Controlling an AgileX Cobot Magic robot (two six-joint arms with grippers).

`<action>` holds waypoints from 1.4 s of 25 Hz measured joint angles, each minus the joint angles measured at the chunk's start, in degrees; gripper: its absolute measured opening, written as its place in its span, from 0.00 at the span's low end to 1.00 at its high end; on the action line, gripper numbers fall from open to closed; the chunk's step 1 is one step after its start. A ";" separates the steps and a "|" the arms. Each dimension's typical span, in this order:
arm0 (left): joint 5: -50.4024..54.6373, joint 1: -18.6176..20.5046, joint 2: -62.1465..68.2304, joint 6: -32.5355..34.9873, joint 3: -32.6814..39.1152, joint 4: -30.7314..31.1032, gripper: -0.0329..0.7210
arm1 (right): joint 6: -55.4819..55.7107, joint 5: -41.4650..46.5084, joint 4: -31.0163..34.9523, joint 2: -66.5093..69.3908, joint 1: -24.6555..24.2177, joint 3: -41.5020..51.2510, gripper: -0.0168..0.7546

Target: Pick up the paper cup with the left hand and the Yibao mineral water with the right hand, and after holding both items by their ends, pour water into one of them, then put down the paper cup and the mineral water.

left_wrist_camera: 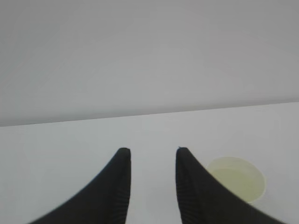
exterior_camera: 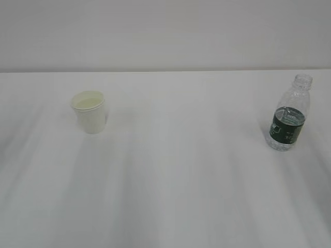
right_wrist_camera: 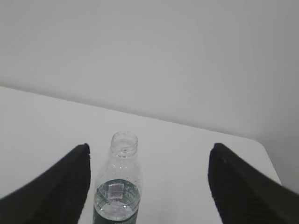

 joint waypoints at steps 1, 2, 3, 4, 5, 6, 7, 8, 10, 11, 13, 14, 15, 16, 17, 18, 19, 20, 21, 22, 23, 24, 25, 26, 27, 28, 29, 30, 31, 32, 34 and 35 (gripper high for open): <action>0.82 0.00 -0.83 -0.29 0.00 -0.43 0.35 | 0.75 0.86 -0.12 -0.74 0.00 -0.63 0.79; 1.51 0.00 -1.81 -0.88 0.00 -0.70 0.35 | 1.59 1.55 -0.25 -1.28 0.00 -1.10 0.79; 2.18 0.00 -2.82 -1.59 0.00 -0.92 0.35 | 2.56 2.09 -0.50 -1.67 0.00 -1.33 0.79; 2.64 0.00 -3.87 -2.32 0.00 -1.03 0.35 | 3.52 2.46 -0.78 -2.07 0.00 -1.48 0.79; 2.95 0.00 -4.83 -3.22 0.00 -1.03 0.35 | 4.66 2.77 -1.47 -2.48 0.00 -1.57 0.79; 3.79 0.00 -6.11 -4.03 0.00 -1.03 0.35 | 6.18 3.06 -2.48 -3.02 0.00 -1.57 0.79; 4.87 0.00 -7.43 -4.64 0.02 -1.12 0.35 | 7.81 3.58 -3.59 -3.58 0.00 -1.57 0.79; 6.31 0.00 -8.60 -4.98 0.02 -1.12 0.35 | 9.23 4.14 -4.54 -4.43 0.00 -1.57 0.79; 9.06 0.00 -11.64 -6.07 0.02 -1.15 0.35 | 10.76 5.42 -6.09 -6.36 0.00 -1.57 0.79; 10.52 0.00 -13.30 -6.60 0.02 -1.25 0.35 | 11.55 6.39 -6.36 -7.62 0.00 -1.61 0.79; 12.76 0.00 -16.48 -7.34 0.12 -1.25 0.35 | 13.77 9.80 -7.48 -10.22 0.00 -2.76 0.79; 13.96 0.00 -18.17 -7.93 0.12 -1.25 0.35 | 15.01 11.81 -8.46 -11.18 0.00 -3.50 0.79; 15.06 0.00 -19.51 -8.44 0.12 -1.25 0.35 | 16.22 13.41 -9.48 -12.25 0.00 -4.39 0.79; 16.52 0.00 -21.03 -9.17 0.12 -1.25 0.35 | 17.27 14.47 -10.75 -13.24 0.00 -5.31 0.79; 18.00 0.00 -22.49 -9.81 0.12 -1.28 0.35 | 18.67 15.47 -11.80 -14.04 0.00 -6.21 0.79; 19.59 0.00 -23.94 -10.14 0.12 -1.38 0.35 | 20.22 16.37 -12.34 -14.97 0.00 -6.97 0.79; 20.71 0.00 -25.19 -10.58 0.12 -1.41 0.35 | 21.42 17.19 -12.72 -15.86 0.00 -7.85 0.79; 21.81 0.00 -26.70 -10.97 0.12 -1.41 0.35 | 22.46 18.08 -12.86 -16.72 0.00 -8.66 0.79; 22.97 0.00 -28.30 -11.30 0.13 -1.41 0.35 | 23.27 19.07 -13.31 -17.43 0.00 -9.22 0.79; 23.85 0.00 -29.96 -11.43 0.13 -1.51 0.35 | 24.03 20.43 -13.77 -18.36 0.00 -9.78 0.79; 25.18 -0.03 -31.37 -11.67 0.13 -1.51 0.35 | 24.88 21.80 -14.33 -19.34 0.22 -10.50 0.79; 26.99 -0.27 -33.08 -11.80 0.13 -1.51 0.35 | 25.51 23.74 -14.71 -20.16 0.70 -11.01 0.79; 29.41 -0.83 -34.77 -11.91 0.13 -1.54 0.35 | 26.02 26.05 -14.93 -21.23 1.48 -11.53 0.79; 31.80 -1.40 -36.40 -11.91 0.13 -1.63 0.35 | 26.20 28.18 -15.15 -22.39 2.47 -12.19 0.79; 34.92 -2.27 -37.66 -12.02 0.13 -1.74 0.35 | 26.35 30.14 -15.31 -23.38 3.57 -12.89 0.79; 38.04 -3.22 -39.03 -12.02 -0.01 -2.00 0.35 | 26.44 32.59 -15.51 -24.53 4.48 -13.54 0.79; 40.19 -4.08 -40.32 -12.02 -0.41 -2.23 0.35 | 26.59 34.97 -15.57 -25.57 5.53 -14.29 0.79; 42.20 -5.11 -41.22 -12.02 -0.69 -2.83 0.35 | 26.59 36.73 -15.72 -26.48 6.47 -14.95 0.79; 44.14 -6.21 -42.09 -12.10 -1.17 -3.54 0.35 | 26.59 38.69 -15.72 -27.18 7.19 -15.54 0.79; 46.18 -7.34 -42.68 -12.10 -1.72 -4.52 0.35 | 26.59 40.56 -15.72 -27.95 8.01 -15.96 0.79; 50.41 -9.56 -43.70 -12.10 -2.95 -6.01 0.35 | 26.59 44.03 -14.84 -29.33 9.36 -17.02 0.79; 52.55 -10.85 -44.36 -12.10 -3.63 -6.66 0.35 | 26.47 45.72 -14.22 -30.15 9.97 -17.46 0.79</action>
